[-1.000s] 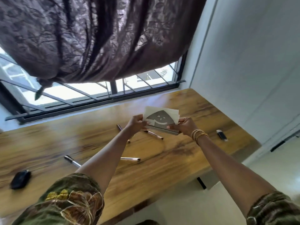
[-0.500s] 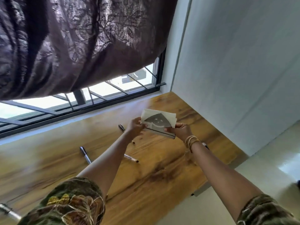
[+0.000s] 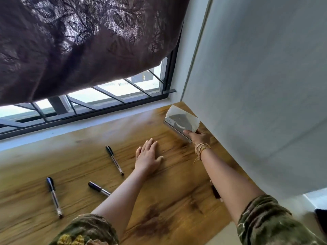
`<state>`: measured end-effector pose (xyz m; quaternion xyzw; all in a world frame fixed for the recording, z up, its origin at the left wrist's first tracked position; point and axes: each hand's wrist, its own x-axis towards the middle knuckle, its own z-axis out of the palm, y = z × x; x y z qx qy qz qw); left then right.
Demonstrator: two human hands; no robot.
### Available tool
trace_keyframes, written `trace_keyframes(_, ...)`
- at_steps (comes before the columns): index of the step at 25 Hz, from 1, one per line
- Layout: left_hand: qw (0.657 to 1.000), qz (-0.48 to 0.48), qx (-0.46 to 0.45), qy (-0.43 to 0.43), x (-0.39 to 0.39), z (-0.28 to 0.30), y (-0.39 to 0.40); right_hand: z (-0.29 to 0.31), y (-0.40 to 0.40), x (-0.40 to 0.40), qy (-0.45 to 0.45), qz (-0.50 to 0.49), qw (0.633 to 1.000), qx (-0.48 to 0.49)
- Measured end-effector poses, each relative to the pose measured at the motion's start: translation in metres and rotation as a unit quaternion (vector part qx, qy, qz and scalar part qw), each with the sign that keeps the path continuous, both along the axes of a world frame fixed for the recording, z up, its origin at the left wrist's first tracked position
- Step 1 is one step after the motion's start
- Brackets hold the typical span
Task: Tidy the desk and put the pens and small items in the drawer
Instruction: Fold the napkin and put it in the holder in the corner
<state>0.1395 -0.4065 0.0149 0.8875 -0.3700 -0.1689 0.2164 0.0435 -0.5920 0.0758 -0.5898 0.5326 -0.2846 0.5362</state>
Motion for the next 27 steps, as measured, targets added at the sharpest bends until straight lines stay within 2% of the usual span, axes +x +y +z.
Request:
trace_keyframes(5,0.991,0.011,0.046,-0.124,-0.011,-0.011,-0.003,-0.007,-0.039,0.024,-0.019,-0.022,1.000,0.012)
trace_keyframes(7,0.987,0.015,0.052,-0.149,-0.009,-0.014,-0.009,-0.009,-0.050,0.033,-0.010,-0.029,1.000,-0.003)
trace_keyframes(13,0.984,0.026,0.047,-0.168,-0.001,-0.018,-0.013,-0.012,-0.071,0.050,-0.009,-0.045,0.998,-0.033)
trace_keyframes(17,0.985,0.043,0.026,-0.166,-0.002,-0.015,-0.015,-0.021,-0.083,0.052,0.072,-0.040,0.994,-0.078)
trace_keyframes(22,0.984,0.048,0.020,-0.170,-0.003,-0.014,-0.016,-0.031,-0.080,0.051,0.056,-0.073,0.990,-0.103)
trace_keyframes(27,0.985,0.025,0.059,-0.162,-0.002,-0.014,-0.014,-0.041,-0.064,0.048,0.022,-0.107,0.992,-0.065)
